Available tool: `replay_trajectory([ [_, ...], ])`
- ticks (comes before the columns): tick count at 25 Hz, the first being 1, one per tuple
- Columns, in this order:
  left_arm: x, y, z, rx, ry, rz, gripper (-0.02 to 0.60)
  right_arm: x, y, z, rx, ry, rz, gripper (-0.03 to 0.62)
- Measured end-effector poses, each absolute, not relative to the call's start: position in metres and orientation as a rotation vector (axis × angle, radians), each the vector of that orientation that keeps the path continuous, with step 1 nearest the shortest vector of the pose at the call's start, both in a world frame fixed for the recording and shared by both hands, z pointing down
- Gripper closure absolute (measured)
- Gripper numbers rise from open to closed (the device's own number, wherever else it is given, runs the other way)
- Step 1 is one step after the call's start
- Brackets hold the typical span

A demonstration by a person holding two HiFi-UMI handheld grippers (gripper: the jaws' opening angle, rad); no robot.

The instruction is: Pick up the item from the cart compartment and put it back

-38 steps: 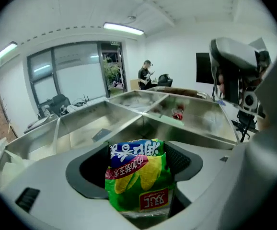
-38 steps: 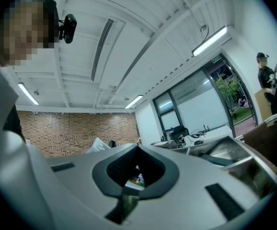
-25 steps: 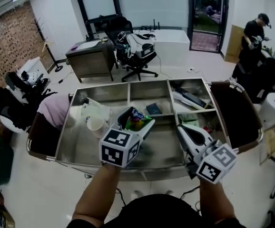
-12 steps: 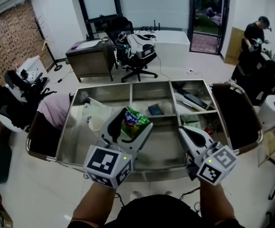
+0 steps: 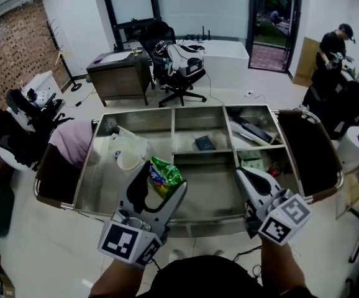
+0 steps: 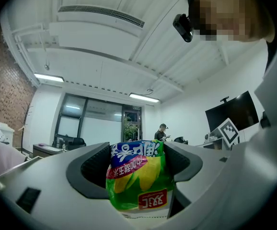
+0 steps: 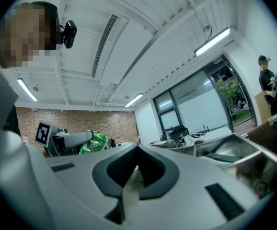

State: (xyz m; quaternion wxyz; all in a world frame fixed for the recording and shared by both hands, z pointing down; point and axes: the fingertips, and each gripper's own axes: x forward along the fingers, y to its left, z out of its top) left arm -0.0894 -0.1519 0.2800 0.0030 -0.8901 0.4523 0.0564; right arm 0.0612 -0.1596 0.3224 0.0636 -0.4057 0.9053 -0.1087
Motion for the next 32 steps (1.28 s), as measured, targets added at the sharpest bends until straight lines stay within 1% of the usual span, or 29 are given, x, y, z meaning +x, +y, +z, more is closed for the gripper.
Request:
replay_trajectory([
  [10, -0.091, -0.145, 0.284, -2.778, 1.418, 0.174, 0.232, 0.055, -0.159, 0.324, -1.225, 2.738, -0.329, 0.579],
  [15, -0.088, -0.149, 0.293, -2.786, 1.416, 0.105, 0.232, 0.059, -0.158, 0.325, -1.243, 2.734, -0.323, 0.579],
  [21, -0.083, -0.150, 0.288, -2.806, 1.406, 0.171, 0.235, 0.064, -0.157, 0.323, -1.260, 2.731, -0.318, 0.579],
  [32, -0.082, -0.150, 0.290, -2.801, 1.411, 0.156, 0.236, 0.062, -0.158, 0.324, -1.257, 2.724, -0.319, 0.579],
])
